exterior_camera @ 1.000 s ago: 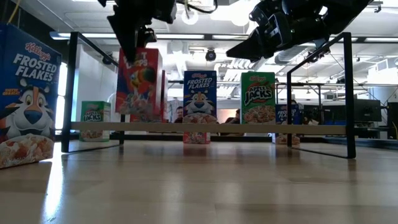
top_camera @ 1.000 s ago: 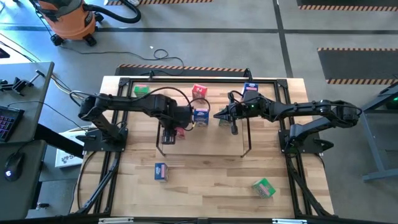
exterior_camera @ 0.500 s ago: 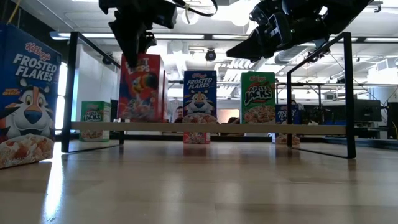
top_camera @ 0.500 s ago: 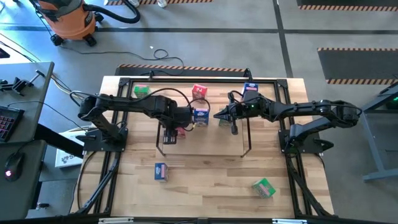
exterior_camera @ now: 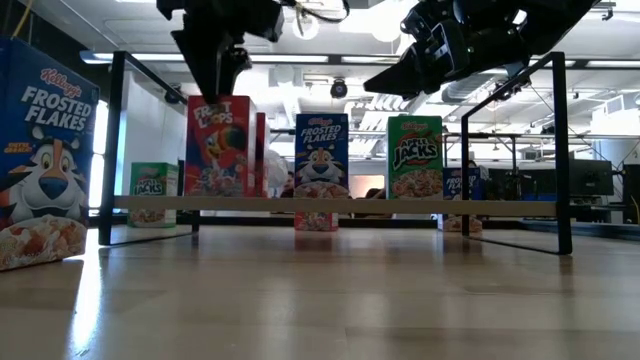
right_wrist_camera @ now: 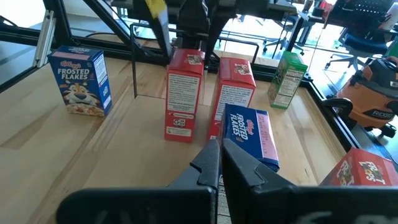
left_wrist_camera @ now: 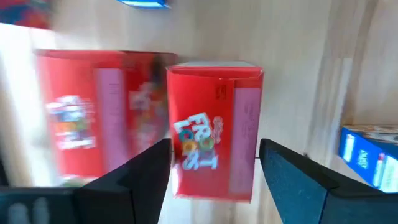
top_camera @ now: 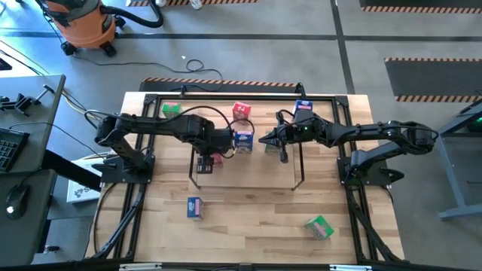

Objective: Stack cereal on shelf
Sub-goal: Put the left red cereal box on the shelf aligned with the other red cereal box

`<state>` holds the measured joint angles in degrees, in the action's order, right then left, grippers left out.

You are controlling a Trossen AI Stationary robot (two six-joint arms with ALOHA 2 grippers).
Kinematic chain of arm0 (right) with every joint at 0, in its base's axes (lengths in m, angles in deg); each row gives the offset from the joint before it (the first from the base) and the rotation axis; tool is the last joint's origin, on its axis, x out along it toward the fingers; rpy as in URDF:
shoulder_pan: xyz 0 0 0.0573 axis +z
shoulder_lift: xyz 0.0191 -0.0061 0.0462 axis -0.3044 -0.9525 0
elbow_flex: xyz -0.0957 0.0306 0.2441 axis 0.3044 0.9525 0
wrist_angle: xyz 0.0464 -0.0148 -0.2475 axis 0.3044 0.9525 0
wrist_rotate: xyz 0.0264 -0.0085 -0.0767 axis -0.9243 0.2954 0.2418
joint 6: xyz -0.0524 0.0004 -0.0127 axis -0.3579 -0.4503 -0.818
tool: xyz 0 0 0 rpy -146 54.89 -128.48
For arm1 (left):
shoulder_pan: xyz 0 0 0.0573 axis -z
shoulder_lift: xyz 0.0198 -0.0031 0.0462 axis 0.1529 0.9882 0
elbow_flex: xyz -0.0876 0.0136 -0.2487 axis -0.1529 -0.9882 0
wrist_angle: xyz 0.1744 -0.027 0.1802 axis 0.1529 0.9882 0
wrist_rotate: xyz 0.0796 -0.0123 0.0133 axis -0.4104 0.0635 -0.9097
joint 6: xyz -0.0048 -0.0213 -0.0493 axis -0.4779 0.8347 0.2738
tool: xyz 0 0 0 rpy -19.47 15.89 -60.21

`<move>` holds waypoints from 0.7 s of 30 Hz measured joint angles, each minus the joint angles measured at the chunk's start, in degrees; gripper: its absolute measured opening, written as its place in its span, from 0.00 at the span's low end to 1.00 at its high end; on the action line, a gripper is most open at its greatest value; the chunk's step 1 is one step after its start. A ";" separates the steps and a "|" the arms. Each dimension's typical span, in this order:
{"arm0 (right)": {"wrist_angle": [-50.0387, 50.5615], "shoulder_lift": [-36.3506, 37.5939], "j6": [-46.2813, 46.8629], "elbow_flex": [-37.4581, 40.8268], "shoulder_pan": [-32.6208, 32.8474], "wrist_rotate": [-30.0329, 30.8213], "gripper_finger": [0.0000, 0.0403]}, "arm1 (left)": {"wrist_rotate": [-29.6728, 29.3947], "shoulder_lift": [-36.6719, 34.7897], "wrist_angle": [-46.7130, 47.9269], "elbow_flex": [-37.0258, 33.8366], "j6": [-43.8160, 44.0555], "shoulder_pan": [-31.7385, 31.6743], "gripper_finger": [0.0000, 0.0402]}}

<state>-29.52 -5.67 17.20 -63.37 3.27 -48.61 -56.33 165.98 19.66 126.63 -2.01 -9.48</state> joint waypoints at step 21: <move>0.00 0.00 -0.03 0.00 0.00 -0.59 0.00 | 8.05 2.18 3.17 7.27 3.38 9.24 0.24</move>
<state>-29.52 -5.67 17.16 -63.37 3.27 -49.20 -48.28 168.17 22.82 133.89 1.36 -0.25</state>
